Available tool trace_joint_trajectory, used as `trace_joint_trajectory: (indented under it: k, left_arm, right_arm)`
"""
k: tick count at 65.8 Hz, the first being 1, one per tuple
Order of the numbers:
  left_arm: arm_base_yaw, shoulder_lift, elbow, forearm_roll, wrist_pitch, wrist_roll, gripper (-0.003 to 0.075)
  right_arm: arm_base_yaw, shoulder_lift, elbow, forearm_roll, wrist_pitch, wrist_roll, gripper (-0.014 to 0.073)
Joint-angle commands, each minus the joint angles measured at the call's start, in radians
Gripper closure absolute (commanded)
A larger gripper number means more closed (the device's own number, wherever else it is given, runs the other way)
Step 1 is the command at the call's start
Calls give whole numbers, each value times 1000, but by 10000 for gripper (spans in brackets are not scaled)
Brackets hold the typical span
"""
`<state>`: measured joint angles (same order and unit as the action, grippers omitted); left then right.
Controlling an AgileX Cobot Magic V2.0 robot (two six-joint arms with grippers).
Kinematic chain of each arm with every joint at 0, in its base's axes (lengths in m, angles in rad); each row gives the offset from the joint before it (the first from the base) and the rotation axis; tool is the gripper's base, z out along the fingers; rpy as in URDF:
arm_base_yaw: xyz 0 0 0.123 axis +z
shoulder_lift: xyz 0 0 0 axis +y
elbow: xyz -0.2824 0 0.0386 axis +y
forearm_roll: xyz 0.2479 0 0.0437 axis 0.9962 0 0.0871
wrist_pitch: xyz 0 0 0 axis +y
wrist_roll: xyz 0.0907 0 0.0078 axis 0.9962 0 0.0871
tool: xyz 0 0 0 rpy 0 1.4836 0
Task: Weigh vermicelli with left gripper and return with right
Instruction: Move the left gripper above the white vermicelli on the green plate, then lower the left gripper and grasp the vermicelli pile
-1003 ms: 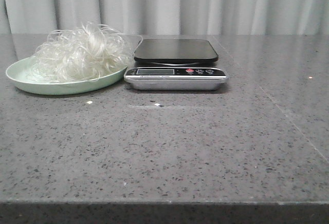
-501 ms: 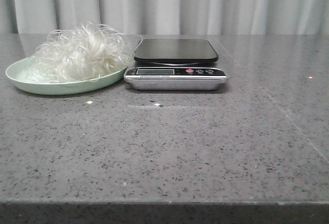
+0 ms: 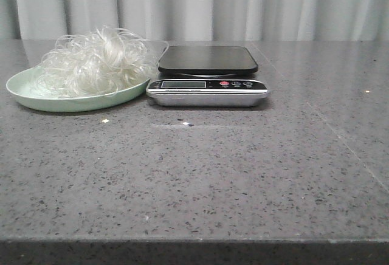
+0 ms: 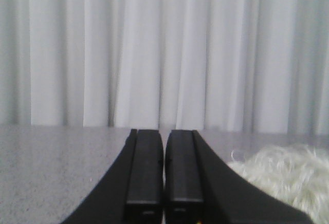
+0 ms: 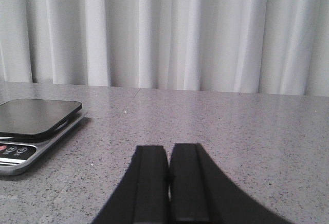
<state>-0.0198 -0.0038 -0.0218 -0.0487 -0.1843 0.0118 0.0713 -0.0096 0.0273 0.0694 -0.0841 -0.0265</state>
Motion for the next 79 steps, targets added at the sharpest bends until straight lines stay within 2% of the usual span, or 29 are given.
trace_joint_trajectory:
  k: [1, 15, 21, 42, 48, 59, 64, 67, 79]
  left_arm:
    - [-1, -2, -119, -15, -56, -12, 594]
    - [-1, 216, -467, 27, 276, -12, 594]
    - [-1, 317, -552, 27, 389, -12, 594]
    - [-5, 488, -589, -63, 396, -12, 583]
    - [-42, 527, -623, -59, 416, -12, 519]
    - [-163, 641, -730, -45, 512, -1, 248]
    - [-207, 707, -775, -45, 533, -1, 171]
    - [-233, 767, -814, -45, 550, -1, 148]
    - [-303, 996, -971, -108, 654, -1, 153]
  right_arm:
    - [-4, -18, -8, -8, -83, 0, 426]
    - [-4, -18, -8, -8, -83, 0, 426]
    - [-4, -18, -8, -8, -83, 0, 426]
    - [-4, -18, -8, -8, -83, 0, 426]
    - [-4, -18, -8, -8, -83, 0, 426]
    - [-4, -18, -8, -8, -83, 0, 426]
    - [-4, -18, -8, -8, -83, 0, 426]
    - [-4, -18, -8, -8, -83, 0, 426]
    - [-4, -18, -8, -8, -83, 0, 426]
